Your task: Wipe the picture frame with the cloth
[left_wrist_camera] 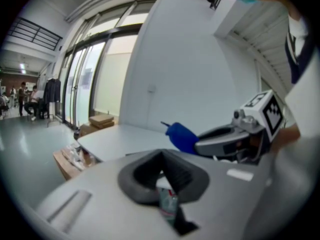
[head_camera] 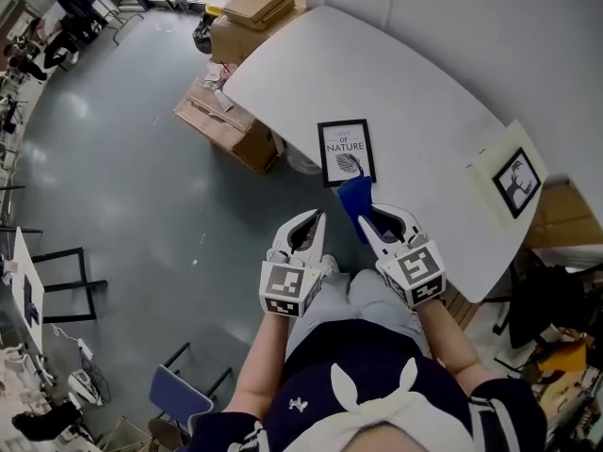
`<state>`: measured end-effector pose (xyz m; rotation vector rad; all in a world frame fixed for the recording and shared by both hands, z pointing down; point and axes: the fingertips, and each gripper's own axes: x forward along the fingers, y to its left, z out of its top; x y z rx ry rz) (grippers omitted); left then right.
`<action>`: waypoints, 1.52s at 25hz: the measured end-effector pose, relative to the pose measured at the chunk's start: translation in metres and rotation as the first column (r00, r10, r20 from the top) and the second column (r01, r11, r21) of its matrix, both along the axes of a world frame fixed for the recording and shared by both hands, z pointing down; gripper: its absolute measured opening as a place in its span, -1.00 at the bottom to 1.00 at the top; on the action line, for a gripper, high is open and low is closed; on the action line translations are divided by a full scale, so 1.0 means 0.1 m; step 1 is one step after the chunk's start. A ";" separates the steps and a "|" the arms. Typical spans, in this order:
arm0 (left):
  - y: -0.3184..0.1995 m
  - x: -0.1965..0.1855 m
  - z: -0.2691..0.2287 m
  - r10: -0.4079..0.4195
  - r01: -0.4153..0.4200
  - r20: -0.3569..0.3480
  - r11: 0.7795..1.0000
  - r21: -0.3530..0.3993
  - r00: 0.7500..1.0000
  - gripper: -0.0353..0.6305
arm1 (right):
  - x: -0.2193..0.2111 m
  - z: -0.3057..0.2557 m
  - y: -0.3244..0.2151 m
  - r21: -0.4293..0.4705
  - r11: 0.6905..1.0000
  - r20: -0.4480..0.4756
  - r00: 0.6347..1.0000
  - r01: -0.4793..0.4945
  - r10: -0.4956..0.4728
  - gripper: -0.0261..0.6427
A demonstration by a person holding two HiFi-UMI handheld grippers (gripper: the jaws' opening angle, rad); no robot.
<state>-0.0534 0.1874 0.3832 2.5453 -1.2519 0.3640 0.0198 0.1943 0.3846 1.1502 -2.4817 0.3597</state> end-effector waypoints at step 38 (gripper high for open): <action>-1.72 0.13 1.16 0.059 -0.047 0.047 0.975 -0.217 0.997 -0.89 | 0.19 0.71 -2.14 -0.117 0.992 -0.150 0.987 0.046 -0.064 -0.72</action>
